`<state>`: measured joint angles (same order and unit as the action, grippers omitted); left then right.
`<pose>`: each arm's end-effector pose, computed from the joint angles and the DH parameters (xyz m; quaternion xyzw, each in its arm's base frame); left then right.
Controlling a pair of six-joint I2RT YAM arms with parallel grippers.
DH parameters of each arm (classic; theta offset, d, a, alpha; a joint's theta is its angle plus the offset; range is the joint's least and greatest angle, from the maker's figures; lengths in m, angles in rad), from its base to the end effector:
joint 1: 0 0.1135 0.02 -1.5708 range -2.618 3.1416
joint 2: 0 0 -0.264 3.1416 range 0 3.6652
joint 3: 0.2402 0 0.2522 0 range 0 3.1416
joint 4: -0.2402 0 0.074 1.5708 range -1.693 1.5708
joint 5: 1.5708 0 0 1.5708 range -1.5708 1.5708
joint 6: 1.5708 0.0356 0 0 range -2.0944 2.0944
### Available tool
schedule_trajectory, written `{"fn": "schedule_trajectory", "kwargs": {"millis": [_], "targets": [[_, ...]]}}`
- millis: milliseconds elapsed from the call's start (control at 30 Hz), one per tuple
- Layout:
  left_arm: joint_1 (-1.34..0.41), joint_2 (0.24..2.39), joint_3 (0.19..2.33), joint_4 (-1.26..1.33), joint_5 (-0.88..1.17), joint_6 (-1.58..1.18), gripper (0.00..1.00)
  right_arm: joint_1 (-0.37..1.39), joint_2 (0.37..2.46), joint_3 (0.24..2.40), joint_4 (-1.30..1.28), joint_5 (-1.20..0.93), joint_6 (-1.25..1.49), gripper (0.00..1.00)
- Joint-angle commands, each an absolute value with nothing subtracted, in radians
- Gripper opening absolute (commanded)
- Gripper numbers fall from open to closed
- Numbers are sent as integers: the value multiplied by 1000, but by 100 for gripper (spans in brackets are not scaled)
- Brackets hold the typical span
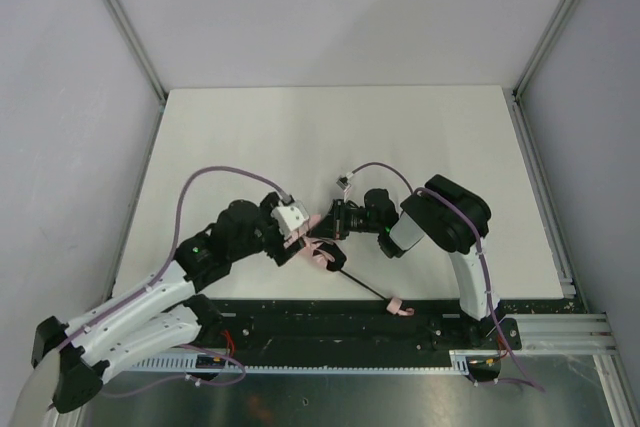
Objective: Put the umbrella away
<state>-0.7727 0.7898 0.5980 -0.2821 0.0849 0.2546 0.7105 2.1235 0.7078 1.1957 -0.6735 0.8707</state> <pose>0.1293 -0.1302 0.2632 0.4382 0.7317 -0.1684 0.4942 0.2547 0.2484 0.0832 -0.1470 0.7508 0.6008 0.2318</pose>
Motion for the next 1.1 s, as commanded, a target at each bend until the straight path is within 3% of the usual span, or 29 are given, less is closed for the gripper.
{"fn": "schedule_trajectory", "kwargs": {"millis": [0, 300, 500, 767, 900, 1067], "targets": [[-787, 769, 530, -238, 97, 573, 88, 709, 2181, 684, 967, -631, 792, 0], [-805, 924, 508, -213, 124, 685, 84, 707, 2189, 696, 979, -644, 800, 0], [-808, 1046, 506, -152, 93, 749, 71, 706, 2205, 695, 1017, -660, 823, 0], [-807, 1186, 488, -63, 85, 770, 79, 696, 2206, 691, 1037, -688, 839, 0], [-805, 1278, 506, -32, 101, 767, 70, 686, 2195, 680, 1045, -698, 848, 0], [-778, 1346, 534, -26, 143, 728, 39, 673, 2173, 674, 1036, -710, 856, 0]]}}
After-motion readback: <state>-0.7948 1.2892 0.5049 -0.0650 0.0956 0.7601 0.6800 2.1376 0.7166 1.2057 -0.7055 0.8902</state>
